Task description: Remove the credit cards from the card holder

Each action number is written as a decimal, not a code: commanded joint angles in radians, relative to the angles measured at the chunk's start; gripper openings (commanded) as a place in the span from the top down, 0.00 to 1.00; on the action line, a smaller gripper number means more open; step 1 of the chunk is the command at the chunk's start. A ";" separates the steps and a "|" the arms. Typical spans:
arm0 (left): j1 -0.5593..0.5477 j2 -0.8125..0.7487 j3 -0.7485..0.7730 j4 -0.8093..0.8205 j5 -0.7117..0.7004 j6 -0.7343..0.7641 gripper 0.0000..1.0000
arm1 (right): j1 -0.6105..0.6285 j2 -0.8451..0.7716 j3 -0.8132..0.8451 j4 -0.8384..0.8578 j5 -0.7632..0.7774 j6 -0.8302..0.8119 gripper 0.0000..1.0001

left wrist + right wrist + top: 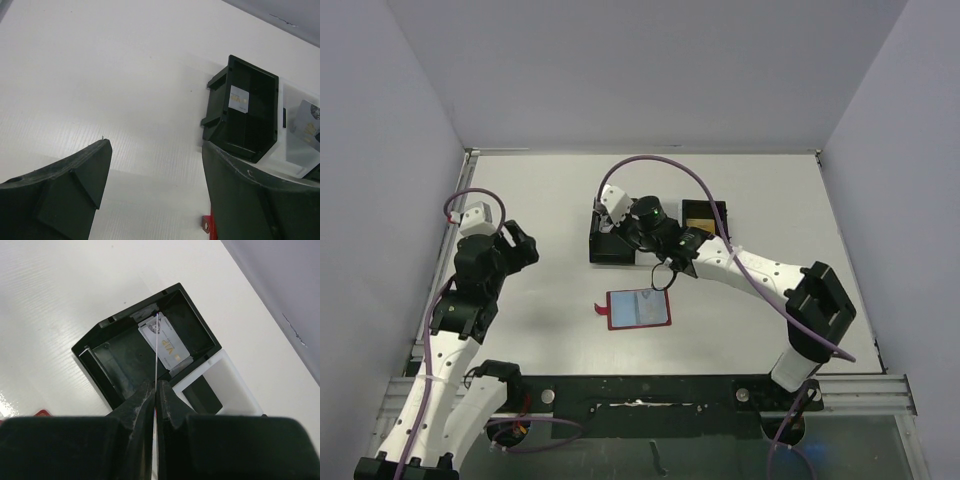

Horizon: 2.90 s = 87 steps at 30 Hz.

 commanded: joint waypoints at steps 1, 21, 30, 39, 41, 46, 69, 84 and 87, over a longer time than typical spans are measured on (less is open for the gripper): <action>0.012 -0.005 0.008 0.038 -0.012 0.007 0.27 | 0.009 0.034 0.092 -0.022 0.073 -0.042 1.00; 0.023 -0.025 0.007 0.039 -0.019 0.003 0.27 | 0.001 0.278 0.340 -0.163 0.086 -0.095 1.00; 0.024 -0.019 0.006 0.044 0.000 0.005 0.27 | -0.030 0.378 0.435 -0.189 0.043 -0.165 1.00; 0.026 -0.031 0.005 0.041 -0.008 0.006 0.26 | -0.035 0.505 0.557 -0.232 0.055 -0.279 0.99; 0.027 -0.032 0.004 0.041 -0.008 0.006 0.26 | -0.036 0.527 0.601 -0.262 0.073 -0.285 0.99; 0.028 -0.027 0.005 0.040 -0.003 0.007 0.26 | -0.038 0.533 0.599 -0.263 0.089 -0.346 0.99; 0.030 -0.034 0.000 0.047 0.002 0.010 0.26 | -0.052 0.634 0.613 -0.252 0.140 -0.433 0.92; 0.030 -0.033 -0.002 0.052 0.016 0.012 0.26 | -0.065 0.649 0.603 -0.258 0.117 -0.399 0.72; 0.030 -0.035 -0.003 0.049 0.017 0.012 0.26 | -0.067 0.655 0.604 -0.259 0.122 -0.393 0.71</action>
